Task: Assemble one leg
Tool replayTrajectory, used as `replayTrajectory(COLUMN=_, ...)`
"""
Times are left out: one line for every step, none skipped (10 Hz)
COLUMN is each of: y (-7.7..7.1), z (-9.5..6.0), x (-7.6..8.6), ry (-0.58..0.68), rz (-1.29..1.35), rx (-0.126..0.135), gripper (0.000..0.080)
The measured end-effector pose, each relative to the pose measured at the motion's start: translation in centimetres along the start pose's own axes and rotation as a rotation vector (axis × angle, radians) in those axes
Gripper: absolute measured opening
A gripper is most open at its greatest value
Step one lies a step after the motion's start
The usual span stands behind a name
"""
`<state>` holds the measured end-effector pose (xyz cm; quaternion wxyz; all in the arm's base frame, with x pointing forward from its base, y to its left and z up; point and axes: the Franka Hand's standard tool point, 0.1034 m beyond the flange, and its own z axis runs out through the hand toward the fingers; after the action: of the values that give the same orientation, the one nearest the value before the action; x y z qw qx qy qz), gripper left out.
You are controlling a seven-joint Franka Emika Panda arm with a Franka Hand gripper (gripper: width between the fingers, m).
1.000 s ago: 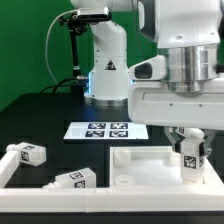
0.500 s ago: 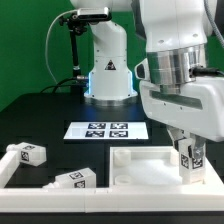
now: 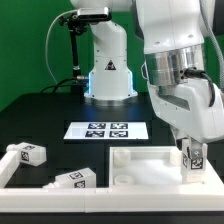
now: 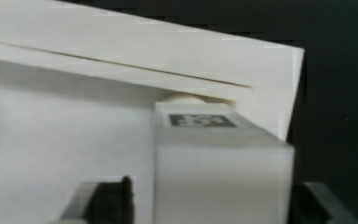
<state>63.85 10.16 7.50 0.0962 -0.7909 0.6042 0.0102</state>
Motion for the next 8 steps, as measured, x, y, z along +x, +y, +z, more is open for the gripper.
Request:
replayTrajectory(y=-0.1, z=0.0, x=-0.3, ry=0.019, rz=-0.241, rx=-0.013, gripper=0.0560)
replayTrajectory(y=-0.3, z=-0.1, x=-1.0, ry=0.033, rz=-0.448, rx=-0.034, gripper=0.0631)
replayTrajectory(y=-0.5, z=-0.1, x=-1.8, ry=0.039, rz=-0.532, rx=-0.034, gripper=0.0644)
replayTrajectory(y=-0.4, z=-0.3, x=-2.4, ry=0.042, rz=-0.585, rx=-0.028, gripper=0.0644)
replayTrajectory(y=-0.3, z=-0.2, x=-2.1, ry=0.041, rz=-0.671, rx=-0.032, gripper=0.0648)
replayTrajectory(y=-0.3, z=-0.2, x=-2.0, ry=0.044, rz=-0.748, rx=-0.039, gripper=0.0648)
replayTrajectory(y=-0.3, z=-0.2, x=-1.8, ry=0.057, rz=-0.967, rx=-0.060, gripper=0.0648)
replayTrajectory(y=-0.5, z=0.0, x=-1.4, ry=0.059, rz=-1.132, rx=-0.070, gripper=0.0648)
